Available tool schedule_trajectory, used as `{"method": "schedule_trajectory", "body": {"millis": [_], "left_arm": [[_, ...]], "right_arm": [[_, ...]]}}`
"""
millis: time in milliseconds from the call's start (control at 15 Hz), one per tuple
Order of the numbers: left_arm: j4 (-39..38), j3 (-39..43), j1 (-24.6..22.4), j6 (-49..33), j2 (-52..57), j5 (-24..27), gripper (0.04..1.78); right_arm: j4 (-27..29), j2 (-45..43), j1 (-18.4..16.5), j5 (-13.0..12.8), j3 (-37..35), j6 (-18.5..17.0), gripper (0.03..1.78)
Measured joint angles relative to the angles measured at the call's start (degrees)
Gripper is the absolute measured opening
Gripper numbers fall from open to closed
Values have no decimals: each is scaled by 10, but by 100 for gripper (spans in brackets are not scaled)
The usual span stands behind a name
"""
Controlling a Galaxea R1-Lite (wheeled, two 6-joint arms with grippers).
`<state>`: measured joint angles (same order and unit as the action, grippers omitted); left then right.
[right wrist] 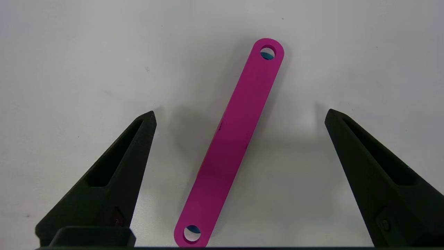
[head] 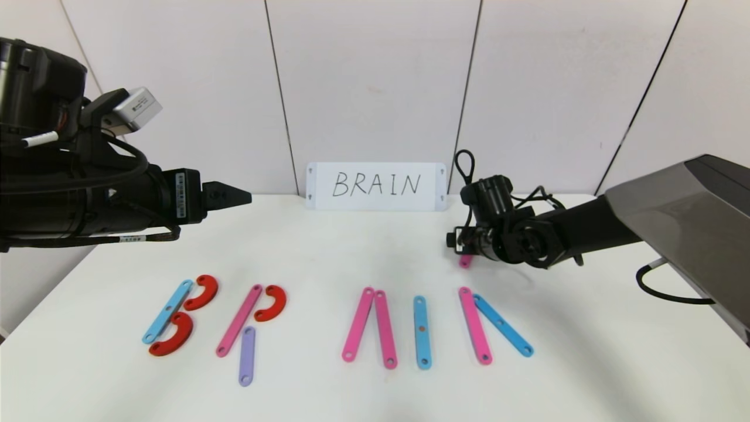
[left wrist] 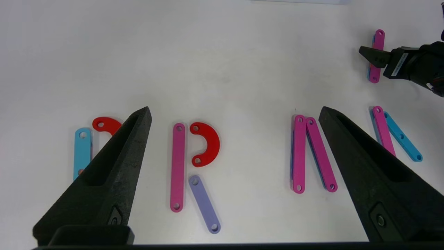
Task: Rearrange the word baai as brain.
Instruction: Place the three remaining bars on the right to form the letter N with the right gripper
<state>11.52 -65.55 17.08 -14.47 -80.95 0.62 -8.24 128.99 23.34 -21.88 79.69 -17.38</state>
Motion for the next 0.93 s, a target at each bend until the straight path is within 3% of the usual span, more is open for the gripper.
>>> {"method": "schedule_trajectory", "body": {"millis": [933], "left_arm": [[0,0,1,0,0,1,169]], "right_arm": [[-1,8,2,0,0,-3,170]]}}
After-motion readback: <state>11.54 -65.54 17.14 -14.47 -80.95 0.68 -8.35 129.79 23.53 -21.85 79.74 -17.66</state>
